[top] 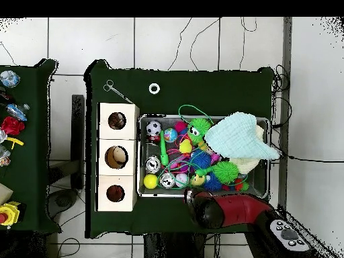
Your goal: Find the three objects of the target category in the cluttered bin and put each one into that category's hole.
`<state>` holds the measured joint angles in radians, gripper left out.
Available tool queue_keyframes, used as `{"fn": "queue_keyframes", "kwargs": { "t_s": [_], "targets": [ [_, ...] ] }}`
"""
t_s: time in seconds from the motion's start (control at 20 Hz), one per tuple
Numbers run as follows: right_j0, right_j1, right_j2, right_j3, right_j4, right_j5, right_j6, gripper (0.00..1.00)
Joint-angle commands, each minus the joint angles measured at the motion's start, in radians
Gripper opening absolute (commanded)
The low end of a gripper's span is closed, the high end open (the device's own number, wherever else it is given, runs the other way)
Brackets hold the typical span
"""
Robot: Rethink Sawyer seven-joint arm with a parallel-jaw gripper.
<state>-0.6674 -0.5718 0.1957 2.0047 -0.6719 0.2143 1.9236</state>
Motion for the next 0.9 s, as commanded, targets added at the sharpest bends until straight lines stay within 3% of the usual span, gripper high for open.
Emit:
{"fn": "queue_keyframes", "kwargs": {
  "t_s": [0.05,0.6,0.9],
  "targets": [
    [-0.026,-0.031,-0.019,-0.105,-0.092,0.135,-0.118,1.0],
    [-0.106,-0.011,0.072,-0.128,-0.15,0.058,-0.133,1.0],
    [-0.09,0.019,0.084,-0.135,-0.168,0.017,-0.082,1.0]
  ]
}}
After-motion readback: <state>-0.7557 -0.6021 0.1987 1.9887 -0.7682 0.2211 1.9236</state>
